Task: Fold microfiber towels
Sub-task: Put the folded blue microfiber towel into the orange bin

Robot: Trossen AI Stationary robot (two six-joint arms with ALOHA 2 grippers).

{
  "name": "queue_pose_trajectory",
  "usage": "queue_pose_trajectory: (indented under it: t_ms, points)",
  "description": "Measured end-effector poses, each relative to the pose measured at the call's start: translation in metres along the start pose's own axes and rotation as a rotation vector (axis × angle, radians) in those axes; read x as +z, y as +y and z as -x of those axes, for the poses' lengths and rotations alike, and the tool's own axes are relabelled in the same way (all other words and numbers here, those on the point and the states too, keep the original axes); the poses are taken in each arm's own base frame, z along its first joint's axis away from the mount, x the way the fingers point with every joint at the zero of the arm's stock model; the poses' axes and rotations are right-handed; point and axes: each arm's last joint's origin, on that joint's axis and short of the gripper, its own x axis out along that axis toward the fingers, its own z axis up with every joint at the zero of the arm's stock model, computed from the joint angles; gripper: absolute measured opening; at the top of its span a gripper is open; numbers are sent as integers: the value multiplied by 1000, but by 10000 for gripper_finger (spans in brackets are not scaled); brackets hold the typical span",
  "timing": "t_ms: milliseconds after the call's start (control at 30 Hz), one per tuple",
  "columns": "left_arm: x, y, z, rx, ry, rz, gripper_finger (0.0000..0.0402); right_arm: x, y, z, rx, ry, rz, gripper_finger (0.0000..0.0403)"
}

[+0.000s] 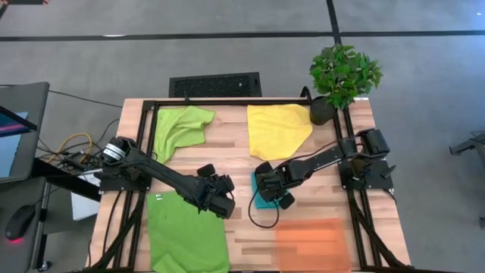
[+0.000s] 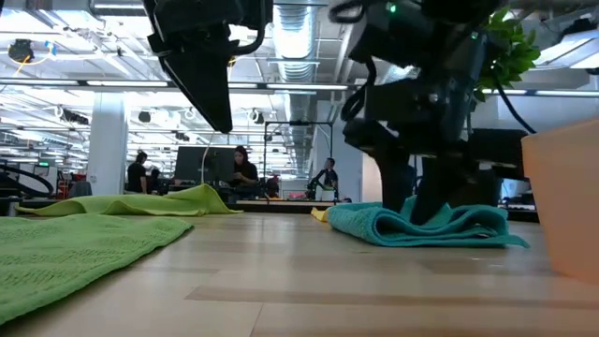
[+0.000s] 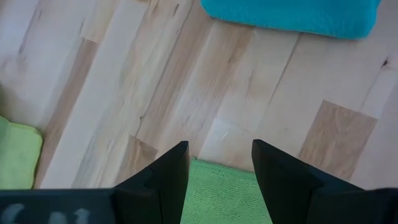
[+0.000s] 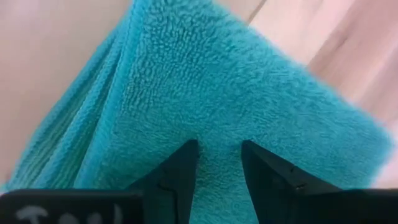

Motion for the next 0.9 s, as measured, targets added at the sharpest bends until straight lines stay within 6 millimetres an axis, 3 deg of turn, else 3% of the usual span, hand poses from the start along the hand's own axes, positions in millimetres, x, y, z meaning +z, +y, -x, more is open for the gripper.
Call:
queue_pose_trajectory:
  t_ms: [200,433,767,900]
  points:
    - [0,0,0,-6,4,5,169,-5,-5,-15,20,52,-63,157]
    - [0,0,0,-11,10,9,169,-8,-7,-15,23,57,-102,144]
    - [0,0,0,-12,10,13,169,-11,-12,-17,16,61,-126,16]
    - [0,0,0,-12,10,13,169,-10,-11,-16,12,58,-121,14]
